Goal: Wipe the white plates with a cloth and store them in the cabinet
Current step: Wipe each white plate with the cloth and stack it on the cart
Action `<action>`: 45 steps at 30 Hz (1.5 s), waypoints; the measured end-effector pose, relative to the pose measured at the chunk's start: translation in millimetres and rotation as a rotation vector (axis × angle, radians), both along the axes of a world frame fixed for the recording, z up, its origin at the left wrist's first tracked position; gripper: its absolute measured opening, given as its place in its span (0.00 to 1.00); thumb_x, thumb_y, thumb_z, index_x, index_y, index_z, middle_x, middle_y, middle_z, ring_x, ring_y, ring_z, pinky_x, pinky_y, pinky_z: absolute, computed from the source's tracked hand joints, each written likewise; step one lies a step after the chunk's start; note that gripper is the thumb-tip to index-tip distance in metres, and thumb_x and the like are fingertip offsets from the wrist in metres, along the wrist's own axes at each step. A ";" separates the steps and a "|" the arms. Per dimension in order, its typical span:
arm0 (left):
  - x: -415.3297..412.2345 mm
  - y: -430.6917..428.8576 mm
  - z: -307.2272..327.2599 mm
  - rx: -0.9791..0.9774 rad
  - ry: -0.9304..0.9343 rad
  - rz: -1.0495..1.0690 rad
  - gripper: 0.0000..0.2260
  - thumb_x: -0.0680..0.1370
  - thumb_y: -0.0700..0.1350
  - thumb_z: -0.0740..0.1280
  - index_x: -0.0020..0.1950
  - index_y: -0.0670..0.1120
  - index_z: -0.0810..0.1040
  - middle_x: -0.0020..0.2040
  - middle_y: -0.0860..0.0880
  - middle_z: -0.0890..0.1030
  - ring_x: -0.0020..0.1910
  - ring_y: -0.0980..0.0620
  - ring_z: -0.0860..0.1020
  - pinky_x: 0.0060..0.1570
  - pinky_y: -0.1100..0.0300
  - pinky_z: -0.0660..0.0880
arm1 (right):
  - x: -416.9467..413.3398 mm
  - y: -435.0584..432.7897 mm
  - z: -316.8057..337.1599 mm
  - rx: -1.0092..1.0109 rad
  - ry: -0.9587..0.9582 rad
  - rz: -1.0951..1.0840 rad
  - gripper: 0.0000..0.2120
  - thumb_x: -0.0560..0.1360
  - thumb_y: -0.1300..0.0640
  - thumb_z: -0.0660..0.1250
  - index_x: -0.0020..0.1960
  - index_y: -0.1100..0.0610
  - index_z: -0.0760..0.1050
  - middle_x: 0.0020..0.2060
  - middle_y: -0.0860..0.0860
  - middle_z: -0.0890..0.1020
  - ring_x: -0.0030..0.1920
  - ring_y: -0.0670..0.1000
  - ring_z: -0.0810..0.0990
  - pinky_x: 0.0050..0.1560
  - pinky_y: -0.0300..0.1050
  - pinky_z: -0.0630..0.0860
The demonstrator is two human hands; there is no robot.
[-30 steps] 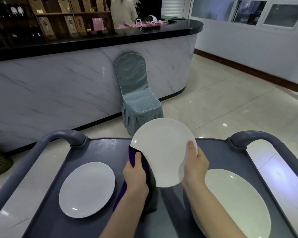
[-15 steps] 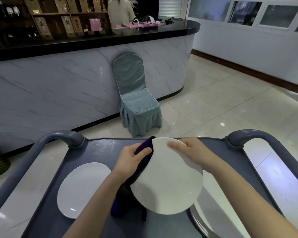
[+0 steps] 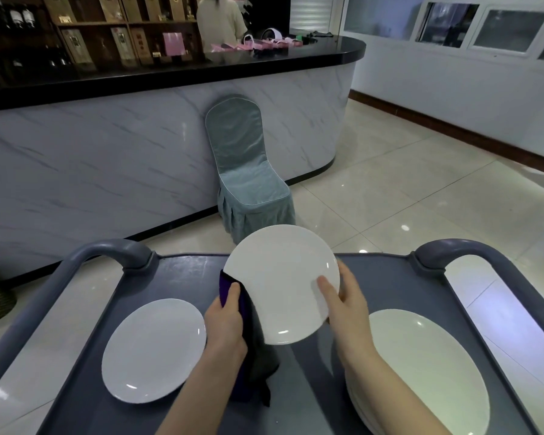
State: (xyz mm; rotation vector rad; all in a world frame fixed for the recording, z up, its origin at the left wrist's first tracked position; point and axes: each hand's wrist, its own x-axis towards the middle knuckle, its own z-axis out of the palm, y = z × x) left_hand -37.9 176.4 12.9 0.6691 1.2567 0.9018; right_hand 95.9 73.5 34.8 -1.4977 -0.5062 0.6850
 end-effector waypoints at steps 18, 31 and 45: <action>-1.3 18.0 44.6 -0.167 -0.361 -0.298 0.23 0.77 0.59 0.65 0.58 0.40 0.79 0.53 0.41 0.82 0.45 0.43 0.81 0.41 0.53 0.81 | 5.5 -25.5 23.8 -0.082 -1.195 0.558 0.17 0.79 0.53 0.66 0.67 0.46 0.77 0.65 0.39 0.78 0.67 0.44 0.77 0.61 0.42 0.77; 49.1 -48.2 16.7 1.172 0.512 -0.744 0.27 0.79 0.52 0.50 0.77 0.60 0.43 0.78 0.64 0.38 0.77 0.60 0.37 0.77 0.50 0.39 | -11.5 -2.9 52.0 0.077 0.145 0.014 0.19 0.81 0.43 0.59 0.41 0.47 0.85 0.40 0.50 0.87 0.41 0.47 0.86 0.35 0.36 0.78; 50.5 -51.2 22.3 1.180 0.570 -0.871 0.25 0.81 0.51 0.46 0.77 0.60 0.41 0.78 0.64 0.38 0.76 0.62 0.34 0.77 0.47 0.38 | -12.7 -1.7 44.9 0.028 0.103 -0.093 0.22 0.82 0.45 0.60 0.36 0.49 0.84 0.35 0.51 0.86 0.36 0.46 0.85 0.33 0.36 0.77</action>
